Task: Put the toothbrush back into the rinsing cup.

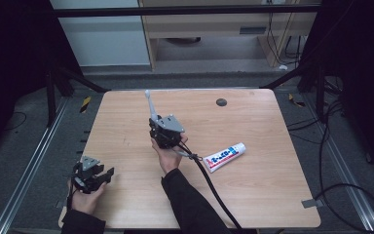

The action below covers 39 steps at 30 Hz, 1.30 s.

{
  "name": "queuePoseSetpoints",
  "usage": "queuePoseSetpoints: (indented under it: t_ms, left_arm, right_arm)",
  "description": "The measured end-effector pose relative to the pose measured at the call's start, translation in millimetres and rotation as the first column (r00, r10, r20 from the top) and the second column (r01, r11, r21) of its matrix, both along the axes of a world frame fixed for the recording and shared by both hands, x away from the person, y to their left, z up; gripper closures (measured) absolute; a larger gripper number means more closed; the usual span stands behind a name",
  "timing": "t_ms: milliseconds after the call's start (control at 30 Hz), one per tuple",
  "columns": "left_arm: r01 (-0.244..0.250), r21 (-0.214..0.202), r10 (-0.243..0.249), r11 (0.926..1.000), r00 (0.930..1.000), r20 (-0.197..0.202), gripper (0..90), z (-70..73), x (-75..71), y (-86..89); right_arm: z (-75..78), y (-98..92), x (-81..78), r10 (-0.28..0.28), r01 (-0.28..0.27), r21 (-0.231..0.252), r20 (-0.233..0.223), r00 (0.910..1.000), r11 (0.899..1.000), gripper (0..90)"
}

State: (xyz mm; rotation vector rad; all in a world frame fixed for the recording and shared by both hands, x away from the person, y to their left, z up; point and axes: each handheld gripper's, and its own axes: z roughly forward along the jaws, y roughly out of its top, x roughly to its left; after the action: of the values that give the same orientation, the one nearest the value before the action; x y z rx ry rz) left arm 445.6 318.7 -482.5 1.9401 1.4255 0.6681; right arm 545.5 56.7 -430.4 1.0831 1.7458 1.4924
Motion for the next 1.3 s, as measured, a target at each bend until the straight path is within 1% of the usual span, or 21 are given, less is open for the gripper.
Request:
queuePoseSetpoints:
  t_ms: [167,467,567,800,900,1033,1167,1300]
  left_arm:
    - [0.000,0.001,0.000,1.0000,1.0000,-0.001,54.3,0.0,0.1,-0.5]
    - [0.000,0.001,0.000,1.0000,1.0000,-0.001,54.3,0.0,0.2,-0.5]
    - [0.001,0.001,-0.001,1.0000,1.0000,-0.002,54.3,-0.1,0.2,-0.6]
    - [0.000,0.002,0.000,1.0000,1.0000,-0.002,54.3,-0.1,0.3,-0.6]
    - [0.000,0.002,0.000,1.0000,1.0000,-0.003,54.3,-0.2,0.3,-0.6]
    - [0.000,0.003,0.000,1.0000,1.0000,-0.003,54.2,-0.2,0.4,-0.8]
    - [0.000,0.004,0.000,1.0000,1.0000,-0.003,54.2,-0.3,0.5,-1.0]
    - [-0.001,0.002,0.001,1.0000,1.0000,-0.004,54.2,-0.4,0.5,-0.5]
  right_arm:
    - [-3.6,-2.8,-2.1,0.007,-0.007,-0.017,-0.026,0.9996,1.000,66.5]
    - [-11.0,-6.4,-5.5,0.014,-0.016,-0.030,-0.057,0.9983,0.999,66.4]
    - [-12.9,-6.7,-5.7,0.018,-0.021,-0.042,-0.067,0.9976,0.999,66.3]
    - [-14.3,-6.3,-7.9,0.028,-0.032,-0.054,-0.063,0.9976,0.998,65.8]
    - [-11.8,-6.2,-9.7,0.031,-0.033,-0.051,-0.047,0.9984,0.998,63.4]
    - [-8.6,-6.7,-11.4,0.035,-0.038,-0.058,-0.042,0.9985,0.998,59.5]
    - [-9.0,-7.1,-11.4,0.039,-0.043,-0.068,-0.062,0.9973,0.997,54.8]
    - [-10.7,-7.0,-12.2,0.053,-0.059,-0.078,-0.072,0.9960,0.995,48.9]
